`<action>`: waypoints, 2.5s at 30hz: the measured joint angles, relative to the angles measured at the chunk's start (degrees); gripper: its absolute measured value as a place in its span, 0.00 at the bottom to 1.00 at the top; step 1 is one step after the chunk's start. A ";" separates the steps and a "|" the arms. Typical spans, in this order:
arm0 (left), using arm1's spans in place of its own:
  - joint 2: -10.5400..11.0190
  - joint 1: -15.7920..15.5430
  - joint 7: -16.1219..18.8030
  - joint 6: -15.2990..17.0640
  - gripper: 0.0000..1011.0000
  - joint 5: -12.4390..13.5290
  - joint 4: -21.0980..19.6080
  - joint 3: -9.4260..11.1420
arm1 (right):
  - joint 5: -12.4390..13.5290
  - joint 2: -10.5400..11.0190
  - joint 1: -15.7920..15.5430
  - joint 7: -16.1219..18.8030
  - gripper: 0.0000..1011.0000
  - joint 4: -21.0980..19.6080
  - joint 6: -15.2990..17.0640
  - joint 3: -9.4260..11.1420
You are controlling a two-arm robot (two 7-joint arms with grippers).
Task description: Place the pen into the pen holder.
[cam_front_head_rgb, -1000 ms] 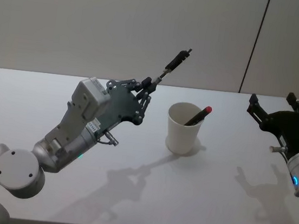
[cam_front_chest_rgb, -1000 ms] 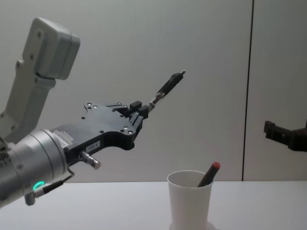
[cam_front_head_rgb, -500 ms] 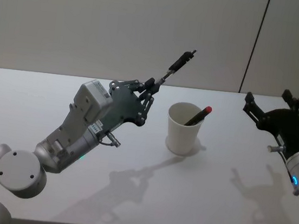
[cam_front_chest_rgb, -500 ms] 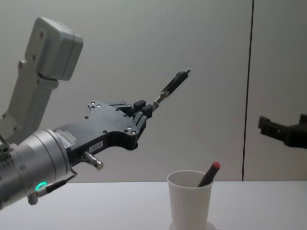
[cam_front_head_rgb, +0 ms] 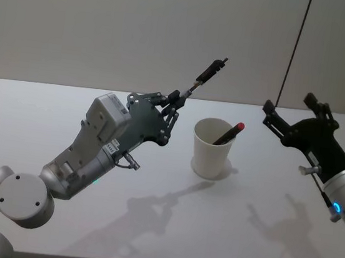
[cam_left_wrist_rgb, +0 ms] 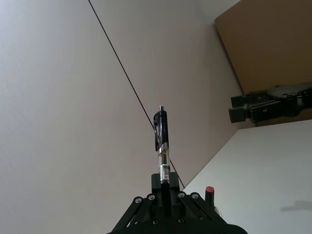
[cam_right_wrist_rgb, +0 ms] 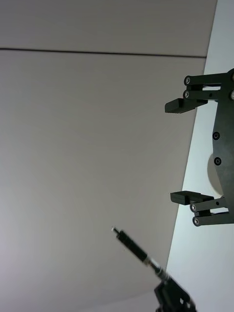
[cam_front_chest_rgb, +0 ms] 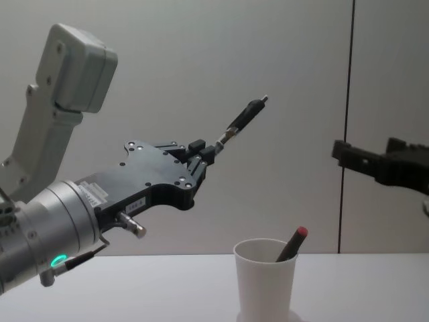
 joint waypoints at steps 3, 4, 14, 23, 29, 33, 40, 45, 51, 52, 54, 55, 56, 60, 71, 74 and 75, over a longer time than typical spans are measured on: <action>-0.01 0.00 -0.02 -0.03 0.09 0.02 0.00 0.00 | 1.12 0.04 -0.10 1.57 0.99 -0.67 0.48 -0.13; -0.01 0.00 -0.02 -0.03 0.09 0.02 0.00 0.00 | 1.86 0.04 -0.15 2.49 0.99 -1.05 0.87 -0.22; -0.01 0.00 -0.03 -0.09 0.09 0.07 0.00 0.00 | 8.34 -0.44 0.19 8.25 0.99 -2.54 4.78 -0.90; -0.01 0.00 -0.03 -0.12 0.09 0.07 0.00 -0.01 | 15.80 -1.53 1.70 12.10 0.99 -1.70 9.15 -1.44; 0.00 0.00 -0.02 -0.12 0.09 0.07 0.00 -0.01 | 19.33 -2.27 2.97 13.36 0.99 -0.30 11.17 -1.75; -0.01 0.00 -0.02 -0.12 0.09 0.06 0.00 -0.01 | 21.41 -2.90 4.10 13.73 0.99 1.04 12.44 -2.04; -0.01 0.00 -0.01 -0.12 0.09 0.06 -0.01 -0.01 | 23.04 -3.97 6.03 13.59 0.99 3.46 13.67 -2.71; -0.01 0.00 -0.02 -0.12 0.09 0.06 -0.01 -0.01 | 23.53 -4.62 7.17 13.34 0.99 4.93 14.09 -3.19; -0.01 0.00 -0.02 -0.11 0.09 0.06 0.00 -0.01 | 23.83 -5.37 8.47 13.13 0.99 6.62 14.27 -3.76; -0.01 0.00 -0.02 -0.11 0.09 0.06 -0.01 -0.01 | 23.83 -5.49 8.68 13.12 0.99 6.88 14.27 -3.85; -0.01 0.00 -0.02 -0.11 0.09 0.06 -0.01 -0.01 | 23.84 -5.73 9.13 13.04 0.99 7.45 14.27 -4.06; -0.01 0.00 -0.02 -0.11 0.09 0.06 -0.01 -0.01 | 23.84 -5.84 9.31 13.02 0.99 7.70 14.27 -4.14; -0.01 0.00 -0.02 -0.11 0.09 0.06 0.00 -0.01 | 23.84 -5.99 9.59 13.00 0.99 8.00 14.25 -4.28; -0.01 0.00 -0.02 -0.11 0.09 0.06 -0.01 -0.01 | 23.82 -6.25 10.09 12.99 0.95 8.68 14.11 -4.52; -0.01 0.00 -0.02 -0.11 0.09 0.06 -0.01 -0.01 | 23.49 -6.85 11.24 13.09 0.70 9.82 13.16 -5.30; -0.01 0.00 -0.01 -0.11 0.09 0.06 -0.01 -0.01 | 23.44 -6.88 11.37 13.01 0.57 9.83 13.00 -5.45; -0.01 0.01 -0.02 -0.11 0.09 0.06 -0.01 -0.01 | 23.44 -6.89 11.40 12.99 0.51 9.83 12.96 -5.49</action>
